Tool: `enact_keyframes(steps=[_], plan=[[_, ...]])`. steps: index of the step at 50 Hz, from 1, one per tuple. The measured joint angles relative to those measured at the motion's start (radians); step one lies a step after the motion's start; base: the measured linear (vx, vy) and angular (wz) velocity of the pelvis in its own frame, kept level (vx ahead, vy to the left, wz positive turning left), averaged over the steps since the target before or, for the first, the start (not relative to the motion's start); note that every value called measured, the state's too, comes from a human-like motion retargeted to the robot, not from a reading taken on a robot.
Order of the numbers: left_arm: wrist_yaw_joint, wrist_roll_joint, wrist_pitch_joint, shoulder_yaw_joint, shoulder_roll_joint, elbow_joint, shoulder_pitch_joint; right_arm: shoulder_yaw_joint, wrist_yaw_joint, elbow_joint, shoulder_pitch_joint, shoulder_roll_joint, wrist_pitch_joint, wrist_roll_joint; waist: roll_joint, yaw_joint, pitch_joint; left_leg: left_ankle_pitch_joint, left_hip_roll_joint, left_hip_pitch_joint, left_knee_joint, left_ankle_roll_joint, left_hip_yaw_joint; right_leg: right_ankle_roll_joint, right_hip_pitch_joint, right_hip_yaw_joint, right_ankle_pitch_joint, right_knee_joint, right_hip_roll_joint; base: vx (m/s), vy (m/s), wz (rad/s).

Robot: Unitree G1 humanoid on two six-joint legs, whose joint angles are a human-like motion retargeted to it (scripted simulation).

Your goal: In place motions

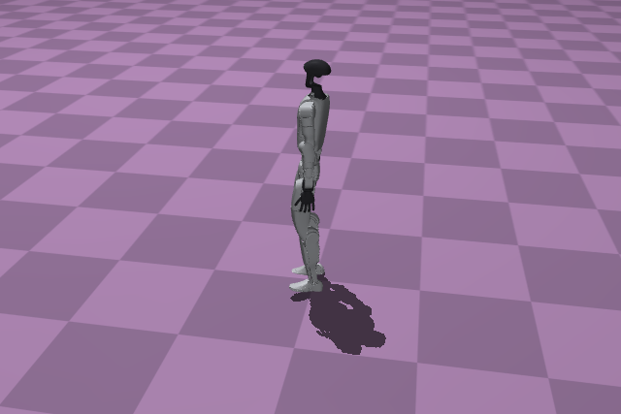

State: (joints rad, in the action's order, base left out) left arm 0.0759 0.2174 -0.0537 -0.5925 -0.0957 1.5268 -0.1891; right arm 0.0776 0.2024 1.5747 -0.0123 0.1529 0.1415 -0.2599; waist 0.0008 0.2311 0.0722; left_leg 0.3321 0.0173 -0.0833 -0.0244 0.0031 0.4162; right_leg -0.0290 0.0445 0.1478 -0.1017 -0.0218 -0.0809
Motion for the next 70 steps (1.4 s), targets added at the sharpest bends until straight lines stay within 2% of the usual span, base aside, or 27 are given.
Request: enact_keyframes(steps=[56, 70], plan=[[0.004, -0.016, 0.001, 0.015, 0.027, 0.012, 0.041, 0.006, 0.002, -0.013, 0.029, 0.006, 0.007, -0.011, 0.012, -0.027, -0.028, 0.004, -0.018, 0.043, -0.001, -0.013, 0.007, 0.016, -0.042, 0.004, -0.01, 0.003, 0.01, 0.0, 0.0, 0.0], [0.009, -0.031, -0.005, 0.077, 0.027, -0.003, 0.092, 0.027, -0.009, -0.009, 0.042, 0.035, 0.007, -0.017, 0.01, -0.035, -0.05, 0.005, -0.021, 0.049, -0.009, -0.021, 0.005, 0.02, -0.043, 0.009, -0.004, 0.001, 0.007, 0.0, 0.0, 0.0]])
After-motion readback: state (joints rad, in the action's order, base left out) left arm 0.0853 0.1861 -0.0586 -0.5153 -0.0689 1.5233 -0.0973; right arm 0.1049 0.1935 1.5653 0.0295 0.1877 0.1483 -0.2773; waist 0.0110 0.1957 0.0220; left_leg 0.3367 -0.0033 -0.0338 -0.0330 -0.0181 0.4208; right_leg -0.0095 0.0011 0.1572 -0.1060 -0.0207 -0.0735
